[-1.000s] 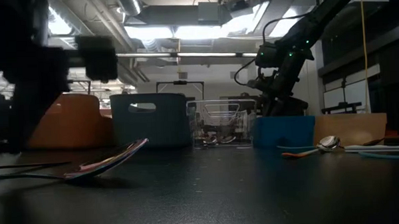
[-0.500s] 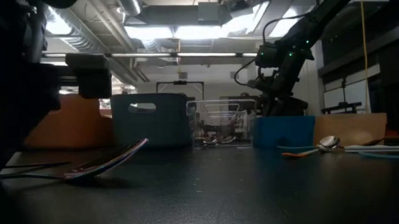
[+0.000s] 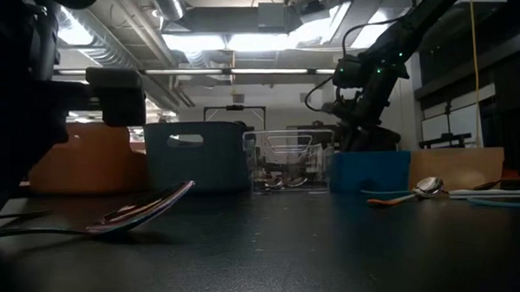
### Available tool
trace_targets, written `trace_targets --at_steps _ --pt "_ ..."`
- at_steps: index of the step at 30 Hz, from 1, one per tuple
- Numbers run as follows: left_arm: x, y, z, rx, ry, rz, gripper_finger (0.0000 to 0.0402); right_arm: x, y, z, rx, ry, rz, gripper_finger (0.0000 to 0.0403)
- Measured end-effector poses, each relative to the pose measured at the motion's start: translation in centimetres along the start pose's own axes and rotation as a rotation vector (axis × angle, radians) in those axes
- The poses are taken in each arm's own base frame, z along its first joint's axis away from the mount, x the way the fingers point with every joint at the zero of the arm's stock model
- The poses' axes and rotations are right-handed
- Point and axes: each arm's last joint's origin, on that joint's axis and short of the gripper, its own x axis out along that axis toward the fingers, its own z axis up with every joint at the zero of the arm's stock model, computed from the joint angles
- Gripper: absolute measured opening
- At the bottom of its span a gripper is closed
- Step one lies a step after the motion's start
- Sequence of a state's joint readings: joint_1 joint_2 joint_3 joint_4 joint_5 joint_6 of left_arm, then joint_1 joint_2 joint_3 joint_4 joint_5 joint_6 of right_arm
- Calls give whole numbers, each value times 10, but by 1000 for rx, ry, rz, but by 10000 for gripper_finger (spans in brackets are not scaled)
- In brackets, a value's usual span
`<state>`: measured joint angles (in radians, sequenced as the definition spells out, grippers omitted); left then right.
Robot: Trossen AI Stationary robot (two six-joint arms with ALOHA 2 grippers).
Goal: Sort silverware by color (type)
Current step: Put the black spoon into the transparent bin
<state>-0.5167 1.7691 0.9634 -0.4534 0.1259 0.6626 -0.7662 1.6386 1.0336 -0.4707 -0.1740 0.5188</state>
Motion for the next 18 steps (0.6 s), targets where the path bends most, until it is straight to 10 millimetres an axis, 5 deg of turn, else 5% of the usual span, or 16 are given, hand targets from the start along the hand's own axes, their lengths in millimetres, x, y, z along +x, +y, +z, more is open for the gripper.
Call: trace_targets --at_steps 9,18 --pt "-2 1 0 -36 19 39 5 -18 6 1 -15 -35 68 79" --pt "-16 15 -8 -397 103 335 3 -61 19 -3 -60 -149 143 79"
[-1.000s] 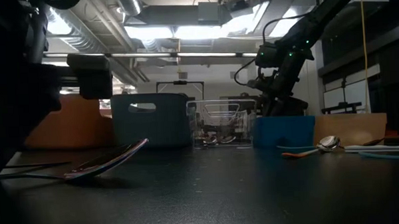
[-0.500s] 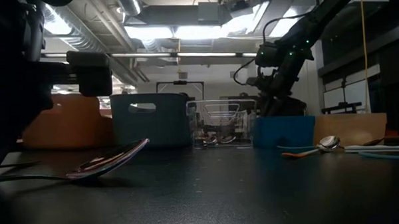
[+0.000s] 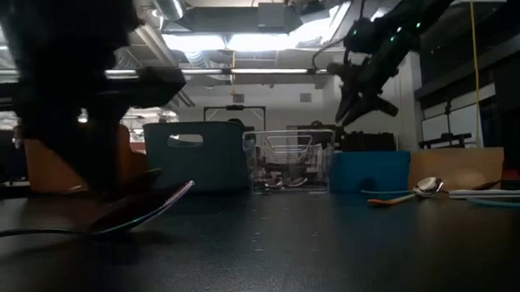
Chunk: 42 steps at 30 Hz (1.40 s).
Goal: Sort silverware by color (type)
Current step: Put the black spoon into the transparent bin
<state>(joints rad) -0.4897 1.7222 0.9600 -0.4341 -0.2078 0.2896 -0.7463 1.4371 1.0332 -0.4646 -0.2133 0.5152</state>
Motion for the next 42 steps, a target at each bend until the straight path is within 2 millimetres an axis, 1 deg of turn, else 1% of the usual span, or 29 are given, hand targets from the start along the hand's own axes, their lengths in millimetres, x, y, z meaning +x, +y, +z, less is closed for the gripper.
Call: trace_targets --at_steps 4,8,11,16,20,23,25,28,30,33,37,42 --pt "1 8 0 -91 13 119 3 -18 17 -6 -49 -34 60 79" --pt "1 23 4 -219 -43 249 3 -33 37 -16 -126 -50 125 78" --pt "1 45 8 -325 -138 367 3 -42 50 -25 -211 -57 169 78" --pt "-3 84 14 -365 -311 493 3 -57 64 -36 -284 -83 211 78" --pt "-11 122 12 -438 -457 619 3 -72 71 -43 -345 -106 251 78" --pt "-20 150 4 -531 -572 721 3 -84 76 -48 -384 -131 290 78" --pt "-26 170 -4 -588 -638 792 3 -92 79 -52 -402 -142 315 78" --pt "-36 198 -21 -654 -724 880 3 -100 83 -57 -461 -161 346 78" --pt "-41 216 -36 -710 -787 903 3 -104 84 -59 -493 -173 355 78" --pt "-44 239 -62 -859 -858 898 3 -105 86 -61 -520 -191 337 78" --pt "-47 261 -95 -1039 -898 908 3 -104 85 -59 -523 -226 285 78" --pt "-51 278 -126 -1239 -961 916 3 -102 85 -58 -516 -241 253 78"
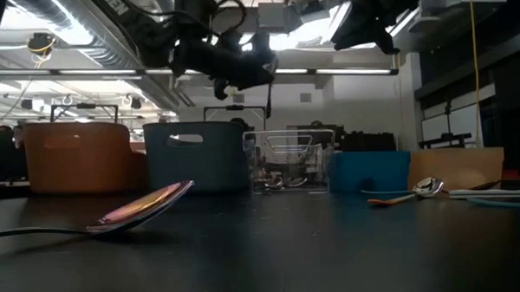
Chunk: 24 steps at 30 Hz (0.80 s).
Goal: Sort silverware by color (type)
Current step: Put the black spoon into the transparent bin
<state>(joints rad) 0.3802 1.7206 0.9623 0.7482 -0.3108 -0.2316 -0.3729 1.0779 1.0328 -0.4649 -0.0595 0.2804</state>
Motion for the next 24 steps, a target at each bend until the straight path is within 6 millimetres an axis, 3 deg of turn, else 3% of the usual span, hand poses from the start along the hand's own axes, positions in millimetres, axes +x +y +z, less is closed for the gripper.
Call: trace_targets --at_steps 5,15,24 --pt "9 16 -7 -149 43 -38 3 0 -2 4 0 -64 -80 78" --pt "17 5 -56 -118 189 -111 4 1 -1 12 2 -155 -107 78" --pt "18 11 -65 -39 230 -56 4 1 -1 12 2 -155 -107 78"
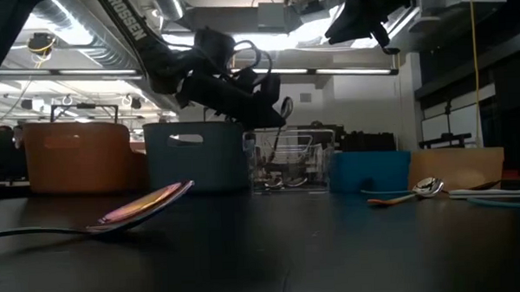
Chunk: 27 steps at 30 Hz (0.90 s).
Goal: Sort silverware by color (type)
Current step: Put the black spoon into the transparent bin, then put the orange spoon into the left orange bin
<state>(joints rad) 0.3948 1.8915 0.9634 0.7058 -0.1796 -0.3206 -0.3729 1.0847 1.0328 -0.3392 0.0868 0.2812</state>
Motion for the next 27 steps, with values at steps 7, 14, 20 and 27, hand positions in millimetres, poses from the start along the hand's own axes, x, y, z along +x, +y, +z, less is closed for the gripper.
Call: trace_targets --at_steps 7,14,20,27 --pt "0 3 -7 81 76 22 12 0 0 -1 -2 9 -2 78" --pt "-1 5 -12 94 130 37 37 0 0 -4 0 44 21 78" --pt "-1 5 -12 96 120 69 52 0 13 -15 -33 141 105 78" --pt "0 5 -9 89 86 71 72 6 44 -38 -162 273 209 78"
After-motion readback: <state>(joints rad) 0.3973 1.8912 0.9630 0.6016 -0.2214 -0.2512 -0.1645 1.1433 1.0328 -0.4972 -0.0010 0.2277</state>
